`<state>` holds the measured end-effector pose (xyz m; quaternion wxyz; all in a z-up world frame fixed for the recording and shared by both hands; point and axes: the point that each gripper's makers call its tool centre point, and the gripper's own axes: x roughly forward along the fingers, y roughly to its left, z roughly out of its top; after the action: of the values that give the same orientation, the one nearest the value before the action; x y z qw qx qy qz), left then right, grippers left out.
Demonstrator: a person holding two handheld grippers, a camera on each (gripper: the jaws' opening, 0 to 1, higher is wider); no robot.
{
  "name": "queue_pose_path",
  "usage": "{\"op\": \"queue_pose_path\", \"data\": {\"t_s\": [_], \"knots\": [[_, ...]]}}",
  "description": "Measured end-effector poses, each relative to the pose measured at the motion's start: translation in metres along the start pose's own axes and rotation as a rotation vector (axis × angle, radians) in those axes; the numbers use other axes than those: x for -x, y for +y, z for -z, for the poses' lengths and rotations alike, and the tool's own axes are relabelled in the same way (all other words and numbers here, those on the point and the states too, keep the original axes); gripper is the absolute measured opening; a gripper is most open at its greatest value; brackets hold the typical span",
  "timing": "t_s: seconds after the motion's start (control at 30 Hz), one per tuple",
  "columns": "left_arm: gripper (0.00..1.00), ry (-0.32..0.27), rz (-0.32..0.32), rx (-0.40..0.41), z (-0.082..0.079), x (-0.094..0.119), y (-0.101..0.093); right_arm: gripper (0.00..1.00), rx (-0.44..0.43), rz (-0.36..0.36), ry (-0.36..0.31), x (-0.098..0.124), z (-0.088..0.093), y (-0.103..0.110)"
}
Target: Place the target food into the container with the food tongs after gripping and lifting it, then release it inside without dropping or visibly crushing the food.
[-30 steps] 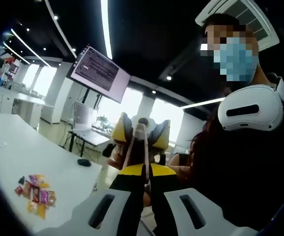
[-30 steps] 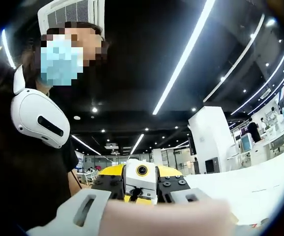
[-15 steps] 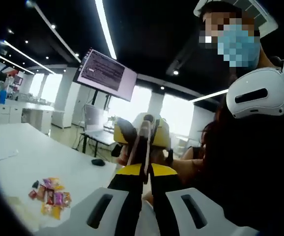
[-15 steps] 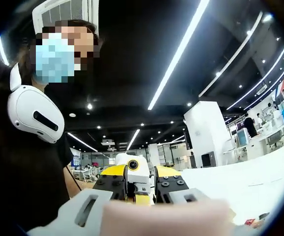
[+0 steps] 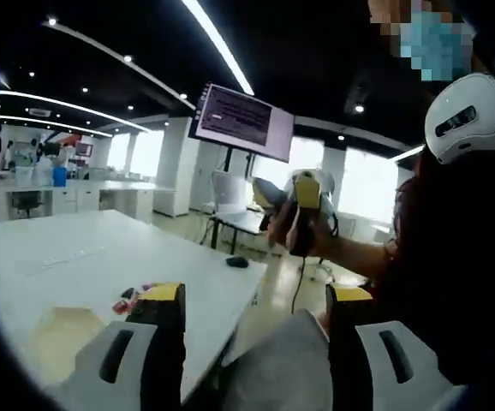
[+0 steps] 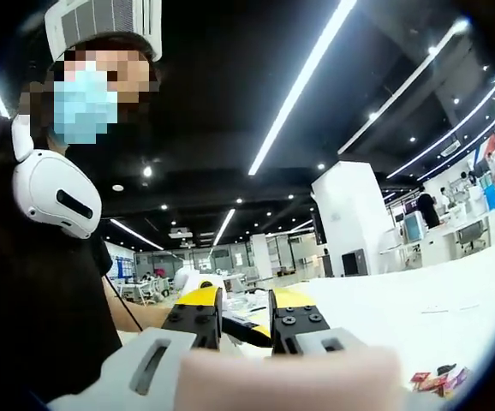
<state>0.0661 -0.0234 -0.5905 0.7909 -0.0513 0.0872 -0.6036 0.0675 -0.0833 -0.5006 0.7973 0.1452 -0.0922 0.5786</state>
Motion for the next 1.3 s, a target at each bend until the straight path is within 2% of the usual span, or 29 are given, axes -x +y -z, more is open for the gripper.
{"op": "queue_pose_path", "data": {"t_s": [0.13,0.23,0.3,0.43,0.5,0.6,0.73,0.83,0.87,0.9,1.3], "knots": [[0.69,0.027,-0.118,0.002,0.015,0.023,0.017,0.21,-0.002,0.004,0.021,-0.001,0.004,0.002],[0.81,0.089,-0.238,-0.03,0.035,0.044,0.034,0.21,-0.001,0.016,0.023,0.001,0.003,0.004],[0.86,0.16,-0.311,-0.054,0.056,0.062,0.044,0.21,0.002,0.027,0.015,0.004,0.001,0.004],[0.99,0.256,-0.488,-0.043,0.098,0.105,0.074,0.21,-0.002,0.061,0.026,0.017,-0.004,0.001],[0.99,0.304,-0.549,-0.035,0.117,0.124,0.086,0.21,0.003,0.085,0.013,0.028,-0.01,-0.004],[0.99,0.326,-0.595,-0.009,0.134,0.139,0.097,0.21,0.015,0.115,0.004,0.035,-0.016,-0.004],[0.99,0.35,-0.613,0.006,0.151,0.148,0.106,0.21,0.022,0.163,0.002,0.049,-0.018,-0.01],[0.99,0.343,-0.611,0.022,0.157,0.151,0.109,0.21,0.019,0.191,0.002,0.057,-0.018,-0.011],[0.99,0.316,-0.6,0.039,0.154,0.149,0.109,0.21,0.026,0.209,0.008,0.061,-0.017,-0.012],[0.99,0.315,-0.598,0.035,0.154,0.149,0.11,0.21,0.026,0.216,0.011,0.063,-0.017,-0.012],[0.99,0.353,-0.498,-0.013,0.175,0.139,0.117,0.22,0.052,0.305,0.055,0.074,-0.015,-0.016]]}}
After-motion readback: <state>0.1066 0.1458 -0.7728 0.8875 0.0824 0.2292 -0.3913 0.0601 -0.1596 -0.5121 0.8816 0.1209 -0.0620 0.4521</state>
